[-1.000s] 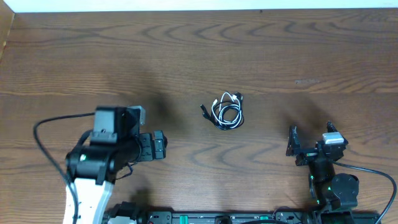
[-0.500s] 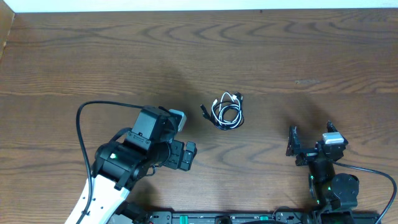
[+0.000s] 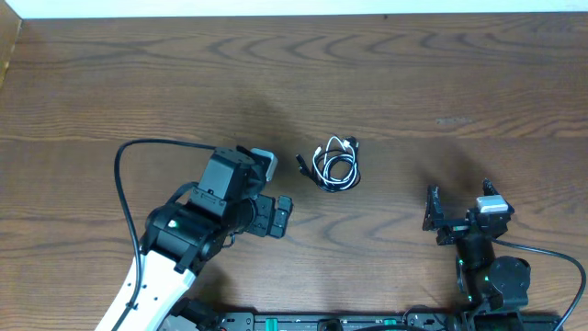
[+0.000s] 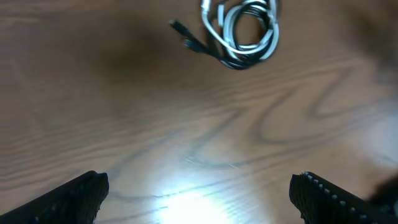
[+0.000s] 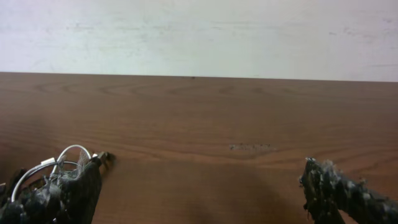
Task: Untangle cables
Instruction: 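Raise the left gripper and move it toward the cable bundle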
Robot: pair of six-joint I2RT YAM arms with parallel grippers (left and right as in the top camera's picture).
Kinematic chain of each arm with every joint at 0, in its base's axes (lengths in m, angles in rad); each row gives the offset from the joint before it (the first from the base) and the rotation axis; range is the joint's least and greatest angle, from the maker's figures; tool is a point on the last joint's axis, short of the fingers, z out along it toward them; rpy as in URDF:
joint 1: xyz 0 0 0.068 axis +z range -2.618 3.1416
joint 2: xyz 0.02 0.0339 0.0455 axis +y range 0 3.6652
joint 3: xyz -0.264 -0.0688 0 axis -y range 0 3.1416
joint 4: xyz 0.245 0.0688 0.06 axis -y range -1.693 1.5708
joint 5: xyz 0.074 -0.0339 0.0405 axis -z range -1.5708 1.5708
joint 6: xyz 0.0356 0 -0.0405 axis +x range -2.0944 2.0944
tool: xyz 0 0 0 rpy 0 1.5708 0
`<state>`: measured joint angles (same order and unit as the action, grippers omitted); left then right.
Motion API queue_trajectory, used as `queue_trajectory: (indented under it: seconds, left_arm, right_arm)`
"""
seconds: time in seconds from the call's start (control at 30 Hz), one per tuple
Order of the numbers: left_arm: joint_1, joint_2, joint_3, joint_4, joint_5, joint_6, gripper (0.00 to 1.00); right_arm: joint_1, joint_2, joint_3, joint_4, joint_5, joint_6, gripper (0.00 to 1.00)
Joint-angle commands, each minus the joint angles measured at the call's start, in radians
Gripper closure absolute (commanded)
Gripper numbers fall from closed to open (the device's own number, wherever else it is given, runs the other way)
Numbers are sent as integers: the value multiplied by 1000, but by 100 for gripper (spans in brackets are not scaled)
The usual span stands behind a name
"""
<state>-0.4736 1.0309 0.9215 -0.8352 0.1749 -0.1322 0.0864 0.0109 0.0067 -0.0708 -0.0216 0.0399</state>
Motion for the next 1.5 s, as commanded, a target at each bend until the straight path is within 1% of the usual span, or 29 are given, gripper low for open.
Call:
queue_trajectory:
  seconds: [0.0, 0.37, 0.6, 0.83, 1.47]
  left_arm:
    - [-3, 10, 7, 11, -90, -4, 2]
    - [-3, 13, 7, 59, -90, -4, 2]
    - [-3, 13, 7, 60, -90, -4, 2]
    - [-3, 13, 7, 105, -90, -4, 2]
    - [-3, 13, 7, 97, -90, -4, 2]
  right_arm:
    - [7, -6, -1, -4, 5, -11, 1]
    - [7, -6, -1, -4, 5, -11, 1]
    - [7, -6, -1, -4, 5, -11, 1]
    - [7, -6, -1, -4, 4, -12, 1]
    - [7, -6, -1, -4, 4, -12, 1]
